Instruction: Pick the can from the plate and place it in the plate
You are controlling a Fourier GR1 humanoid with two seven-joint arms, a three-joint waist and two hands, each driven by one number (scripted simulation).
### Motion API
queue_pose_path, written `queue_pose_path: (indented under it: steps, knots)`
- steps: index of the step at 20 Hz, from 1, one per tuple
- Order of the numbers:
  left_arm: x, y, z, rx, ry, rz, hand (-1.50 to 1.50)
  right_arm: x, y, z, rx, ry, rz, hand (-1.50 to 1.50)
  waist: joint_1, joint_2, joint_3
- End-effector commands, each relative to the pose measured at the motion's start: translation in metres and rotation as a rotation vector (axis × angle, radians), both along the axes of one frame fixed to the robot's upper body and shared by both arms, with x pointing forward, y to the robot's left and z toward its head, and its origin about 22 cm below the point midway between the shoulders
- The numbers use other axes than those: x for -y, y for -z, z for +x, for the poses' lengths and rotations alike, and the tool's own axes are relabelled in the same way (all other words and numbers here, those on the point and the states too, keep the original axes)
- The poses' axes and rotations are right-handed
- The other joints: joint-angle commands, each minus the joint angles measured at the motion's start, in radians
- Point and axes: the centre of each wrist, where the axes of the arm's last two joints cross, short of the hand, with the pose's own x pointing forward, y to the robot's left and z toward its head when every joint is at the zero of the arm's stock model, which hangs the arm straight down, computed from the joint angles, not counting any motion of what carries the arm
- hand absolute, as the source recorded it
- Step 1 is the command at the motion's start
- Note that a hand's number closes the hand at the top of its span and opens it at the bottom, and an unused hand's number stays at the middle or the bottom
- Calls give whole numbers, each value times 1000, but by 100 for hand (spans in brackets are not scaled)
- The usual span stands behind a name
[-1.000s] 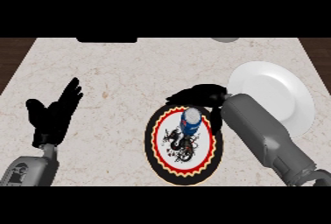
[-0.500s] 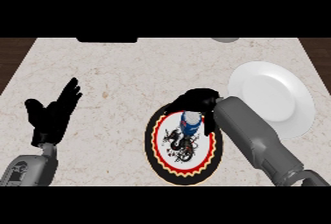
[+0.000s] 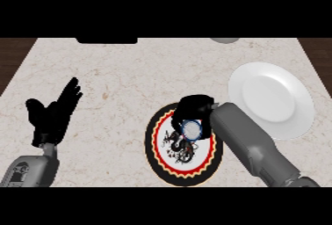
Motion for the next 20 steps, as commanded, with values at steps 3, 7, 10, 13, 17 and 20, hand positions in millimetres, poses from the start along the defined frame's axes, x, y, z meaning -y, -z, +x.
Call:
queue_pose_path:
  steps: [3,7,10,13,17,20]
  knots:
    - [-1,-11,8,-17,-6,0,0,0,-6,-5,-2,44,82,150,-6,5,1]
    - [-7,7,-5,-14,-41,-6,0,20,28,-15,17,569,93,150,-43,-3,1]
    - [-17,11,-12,-27,-75,0,0,16,33,-23,83,845,100,150,-65,-17,-1]
    - [-21,20,-19,-39,-63,2,0,-8,10,-25,259,978,235,150,-51,-17,-1]
    - [-20,23,-20,-39,-72,-5,0,-8,-37,-18,506,1108,460,150,-69,-20,-1]
    - [-22,14,-11,-24,-83,-4,0,-2,-48,-29,656,1203,529,150,-88,-21,-1]
